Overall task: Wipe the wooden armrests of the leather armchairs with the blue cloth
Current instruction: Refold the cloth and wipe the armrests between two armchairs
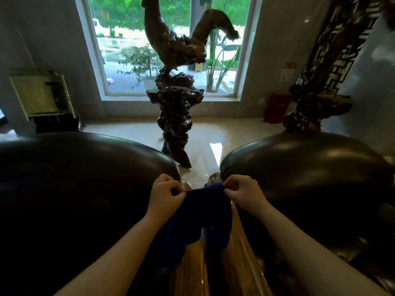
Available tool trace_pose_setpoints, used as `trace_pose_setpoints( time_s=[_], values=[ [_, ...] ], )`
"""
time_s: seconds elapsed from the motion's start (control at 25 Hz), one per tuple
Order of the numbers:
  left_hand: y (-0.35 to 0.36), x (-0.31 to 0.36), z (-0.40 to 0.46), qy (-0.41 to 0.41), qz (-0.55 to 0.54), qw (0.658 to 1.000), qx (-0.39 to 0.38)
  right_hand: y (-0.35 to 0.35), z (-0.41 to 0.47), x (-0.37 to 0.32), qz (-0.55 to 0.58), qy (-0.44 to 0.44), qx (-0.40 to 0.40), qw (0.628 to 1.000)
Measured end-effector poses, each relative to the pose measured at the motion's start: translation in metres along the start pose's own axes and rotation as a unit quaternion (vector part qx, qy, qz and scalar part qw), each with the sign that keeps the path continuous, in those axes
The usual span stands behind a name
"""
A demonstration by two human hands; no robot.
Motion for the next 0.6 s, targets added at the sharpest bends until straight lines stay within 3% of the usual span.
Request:
trace_pose_setpoints(
  time_s=[0.2,0.36,0.6],
  values=[
    [-0.016,0.114,-0.009,0.108,0.024,0.994,-0.019,-0.109,-0.027,-0.027,0.005,-0.011,0.072,0.997],
    [0.003,0.170,-0.044,0.097,0.017,0.994,-0.041,-0.160,-0.074,-0.021,0.002,0.000,0.116,0.993],
    [0.059,0.213,-0.124,0.082,-0.017,0.996,-0.021,-0.178,-0.165,0.039,0.036,0.025,0.139,0.989]
  ],
)
Point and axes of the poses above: each hand's wrist, its own z-axis towards the middle knuckle, its own y-axis out of the palm, x = y × z, the point moved 6 cm from there along z, towards the middle knuckle, and after that the axes turned 13 degrees about -z, right-handed, at the moved point
